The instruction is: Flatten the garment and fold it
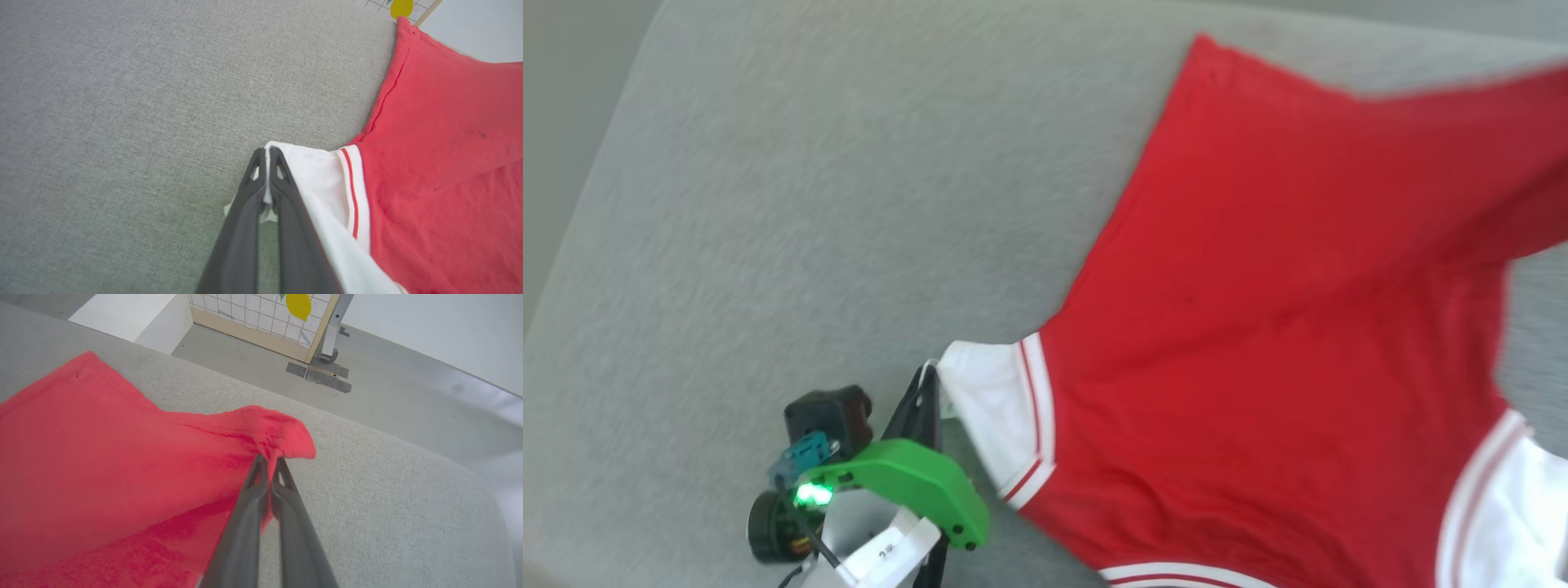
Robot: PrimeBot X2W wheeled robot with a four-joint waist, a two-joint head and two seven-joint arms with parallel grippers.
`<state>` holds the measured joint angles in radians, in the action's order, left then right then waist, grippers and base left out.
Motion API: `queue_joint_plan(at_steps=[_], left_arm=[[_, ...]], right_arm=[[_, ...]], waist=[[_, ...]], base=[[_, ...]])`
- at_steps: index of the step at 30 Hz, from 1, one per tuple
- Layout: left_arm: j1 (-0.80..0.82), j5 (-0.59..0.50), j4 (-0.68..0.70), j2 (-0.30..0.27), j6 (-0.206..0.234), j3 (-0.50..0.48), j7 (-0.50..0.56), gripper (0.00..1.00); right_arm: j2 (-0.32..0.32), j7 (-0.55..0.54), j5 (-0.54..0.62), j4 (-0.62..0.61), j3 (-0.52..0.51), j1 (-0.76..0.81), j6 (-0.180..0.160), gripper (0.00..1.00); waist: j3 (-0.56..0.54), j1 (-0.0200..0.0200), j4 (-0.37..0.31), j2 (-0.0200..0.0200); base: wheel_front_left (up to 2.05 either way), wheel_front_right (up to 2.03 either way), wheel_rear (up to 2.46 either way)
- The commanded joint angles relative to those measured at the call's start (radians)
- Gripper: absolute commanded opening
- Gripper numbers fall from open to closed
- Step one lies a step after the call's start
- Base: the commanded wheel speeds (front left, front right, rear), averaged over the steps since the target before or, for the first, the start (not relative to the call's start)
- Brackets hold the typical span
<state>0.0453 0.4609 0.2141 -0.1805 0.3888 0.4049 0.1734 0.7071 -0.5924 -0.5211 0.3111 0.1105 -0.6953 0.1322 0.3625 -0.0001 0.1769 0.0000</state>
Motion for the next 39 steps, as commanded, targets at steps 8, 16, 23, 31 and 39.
queue_joint_plan(at_steps=[8,16,23,31,39], left_arm=[[-0.037,0.028,-0.034,-0.025,-0.007,-0.02,0.004,0.0],[-0.039,0.048,-0.072,-0.019,-0.022,-0.016,-0.003,0.0],[-0.045,0.058,-0.096,-0.015,-0.024,-0.018,-0.016,0.0],[-0.05,0.064,-0.104,-0.021,-0.022,-0.022,-0.017,0.0],[-0.035,0.059,-0.097,-0.023,-0.019,-0.016,-0.013,0.0]], right_arm=[[-0.085,-0.052,-0.031,-0.215,-0.165,0.475,-0.002,0.0],[-0.312,-0.115,0.006,-0.315,-0.171,0.824,-0.002,0.0],[-0.406,-0.117,0.018,-0.31,-0.158,0.884,-0.002,0.34],[-0.446,0.045,-0.025,-0.434,-0.3,0.792,-0.002,1.0],[-0.409,0.237,-0.017,-0.443,-0.251,0.604,-0.002,1.0]], waist=[[-0.202,0.0001,-0.219,0.0],[-0.224,0.0001,-0.24,0.0],[-0.228,0.0001,-0.238,0.0],[-0.234,0.0001,-0.239,0.0],[-0.206,0.0001,-0.221,0.0]], base=[[0.0,0.0,0.0],[0.0,0.0,0.0],[0.0,0.0,0.0],[0.0,0.0,0.0],[0.0,0.0,0.0]])
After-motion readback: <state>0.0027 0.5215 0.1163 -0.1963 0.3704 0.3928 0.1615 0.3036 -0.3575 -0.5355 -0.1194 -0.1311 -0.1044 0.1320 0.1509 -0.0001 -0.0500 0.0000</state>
